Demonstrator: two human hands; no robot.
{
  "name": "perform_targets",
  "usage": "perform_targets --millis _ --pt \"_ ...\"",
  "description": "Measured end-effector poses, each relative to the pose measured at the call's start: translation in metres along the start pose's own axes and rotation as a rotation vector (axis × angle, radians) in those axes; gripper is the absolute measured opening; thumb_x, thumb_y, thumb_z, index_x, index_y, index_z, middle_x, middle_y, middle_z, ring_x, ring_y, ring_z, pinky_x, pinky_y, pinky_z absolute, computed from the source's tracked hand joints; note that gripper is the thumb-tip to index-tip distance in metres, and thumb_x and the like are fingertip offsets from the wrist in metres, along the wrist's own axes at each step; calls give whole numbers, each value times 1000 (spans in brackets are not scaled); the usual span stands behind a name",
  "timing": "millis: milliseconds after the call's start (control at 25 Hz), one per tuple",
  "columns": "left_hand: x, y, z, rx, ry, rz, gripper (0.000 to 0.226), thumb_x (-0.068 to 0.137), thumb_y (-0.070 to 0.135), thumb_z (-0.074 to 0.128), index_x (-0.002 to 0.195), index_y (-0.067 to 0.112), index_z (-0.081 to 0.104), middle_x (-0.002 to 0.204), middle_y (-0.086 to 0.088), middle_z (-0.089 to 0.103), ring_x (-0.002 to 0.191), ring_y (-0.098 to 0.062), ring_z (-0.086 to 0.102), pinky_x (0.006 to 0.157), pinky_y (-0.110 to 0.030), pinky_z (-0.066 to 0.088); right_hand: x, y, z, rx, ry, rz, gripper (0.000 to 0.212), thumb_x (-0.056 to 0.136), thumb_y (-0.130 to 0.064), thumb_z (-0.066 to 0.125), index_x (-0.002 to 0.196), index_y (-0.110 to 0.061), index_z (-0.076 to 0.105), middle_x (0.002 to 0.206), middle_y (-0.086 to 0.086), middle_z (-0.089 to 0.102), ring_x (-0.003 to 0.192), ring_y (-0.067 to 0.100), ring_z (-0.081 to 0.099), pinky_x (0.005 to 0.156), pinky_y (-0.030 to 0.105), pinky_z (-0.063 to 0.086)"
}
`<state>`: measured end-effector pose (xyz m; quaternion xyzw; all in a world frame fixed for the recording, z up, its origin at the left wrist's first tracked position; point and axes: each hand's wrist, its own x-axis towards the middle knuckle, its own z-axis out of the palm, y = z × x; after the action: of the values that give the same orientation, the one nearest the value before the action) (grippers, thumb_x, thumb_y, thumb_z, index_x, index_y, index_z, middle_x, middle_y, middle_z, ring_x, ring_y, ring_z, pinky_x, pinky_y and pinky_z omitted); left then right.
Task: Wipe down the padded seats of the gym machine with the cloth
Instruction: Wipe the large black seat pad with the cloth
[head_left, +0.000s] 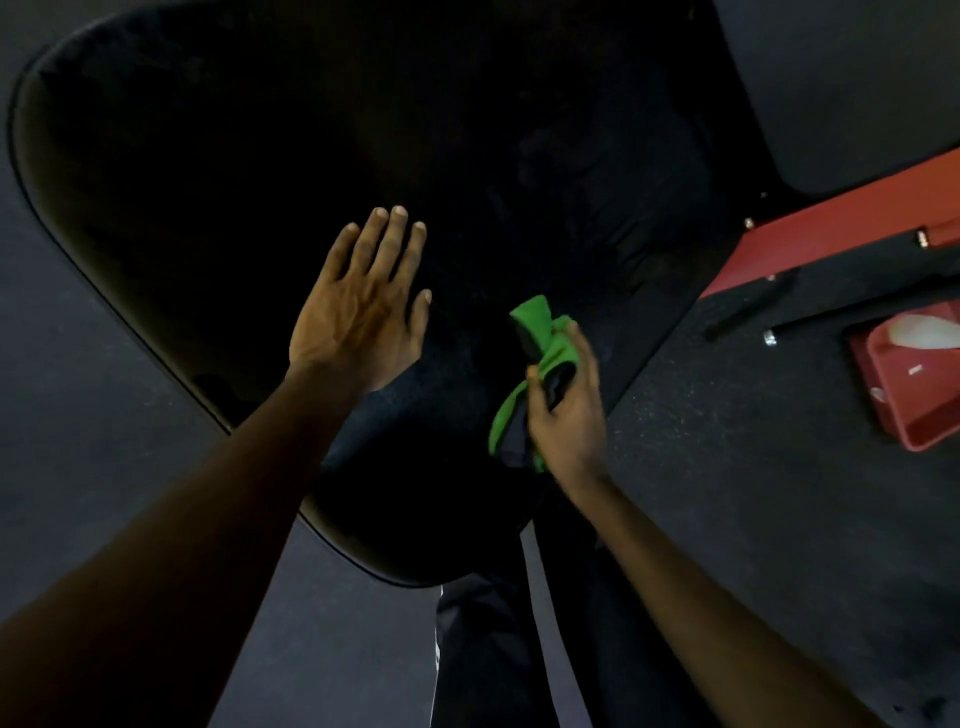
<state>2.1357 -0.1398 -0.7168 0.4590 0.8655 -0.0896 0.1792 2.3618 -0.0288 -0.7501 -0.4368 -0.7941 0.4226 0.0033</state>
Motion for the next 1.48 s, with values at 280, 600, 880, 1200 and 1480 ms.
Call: perform_targets --millis 280,600,880,1200,1480 --pt "-1 -1 2 23 -13 24 66 107 43 19 162 6 10 169 -17 10 157 -29 7 128 -45 8 122 14 -14 0 399 358 72 97 -30 63 157 -12 28 164 17 20 136 19 34 92 17 35" --pt "1 1 -5 -54 -40 7 67 107 42 19 162 6 7 169 -16 7 157 -28 4 128 -45 6 -1 -28 7 -73 8 137 64 98 -42 54 156 -30 31 169 -8 12 154 22 24 112 37 33" --pt "2 1 -4 -39 -71 18 67 107 43 11 162 7 -2 170 -15 -2 157 -27 -5 128 -45 0 198 -31 26 -88 122 260 66 98 -43 57 157 -20 36 168 5 21 156 27 14 123 45 27" --pt "5 0 -1 -54 -40 21 68 104 41 10 162 5 4 170 -16 5 158 -29 1 127 -46 4 66 -46 19 -81 -230 -269 72 83 -22 49 155 -25 40 168 -5 21 157 18 15 124 41 26" --pt "3 0 2 -14 -38 25 67 105 42 5 162 6 -2 170 -16 -1 157 -29 -5 128 -46 2 204 -33 21 -31 127 197 68 92 -25 57 157 -17 37 164 1 33 149 20 35 118 37 36"
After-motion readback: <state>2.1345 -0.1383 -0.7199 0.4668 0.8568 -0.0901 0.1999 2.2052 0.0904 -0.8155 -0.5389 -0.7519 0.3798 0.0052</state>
